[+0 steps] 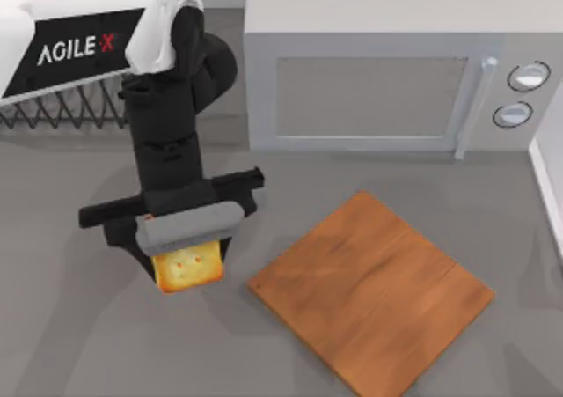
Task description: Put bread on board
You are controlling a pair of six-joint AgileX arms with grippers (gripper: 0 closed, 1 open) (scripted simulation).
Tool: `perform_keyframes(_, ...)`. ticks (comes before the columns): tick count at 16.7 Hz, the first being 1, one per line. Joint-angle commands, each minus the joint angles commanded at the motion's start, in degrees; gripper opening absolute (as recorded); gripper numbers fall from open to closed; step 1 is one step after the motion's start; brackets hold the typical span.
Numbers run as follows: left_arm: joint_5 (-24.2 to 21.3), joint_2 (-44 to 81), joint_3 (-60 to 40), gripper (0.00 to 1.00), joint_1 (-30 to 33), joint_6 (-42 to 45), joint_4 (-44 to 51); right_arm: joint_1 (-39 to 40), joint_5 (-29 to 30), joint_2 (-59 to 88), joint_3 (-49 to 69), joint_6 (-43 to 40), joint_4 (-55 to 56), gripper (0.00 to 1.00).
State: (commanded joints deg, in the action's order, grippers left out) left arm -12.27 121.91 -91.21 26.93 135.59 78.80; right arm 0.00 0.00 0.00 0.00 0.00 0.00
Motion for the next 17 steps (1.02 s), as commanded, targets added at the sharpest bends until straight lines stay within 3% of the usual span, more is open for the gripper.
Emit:
perform_keyframes(5, -0.17, 5.42, -5.47, 0.0, 11.08, 34.34, 1.99, 0.0, 0.0, 0.0, 0.0, 0.0, 0.0, 1.0)
perform_keyframes(10, 3.91, 8.14, -13.38, 0.0, 19.95, 62.4, -0.86, 0.0, 0.0, 0.0, 0.0, 0.0, 0.0, 1.0)
perform_keyframes(14, 8.56, 8.85, -19.23, 0.0, 24.54, 77.06, -4.8, 0.0, 0.0, 0.0, 0.0, 0.0, 0.0, 1.0)
perform_keyframes(17, 10.93, 8.81, -21.8, 0.0, 26.11, 82.29, -6.84, 0.0, 0.0, 0.0, 0.0, 0.0, 0.0, 1.0)
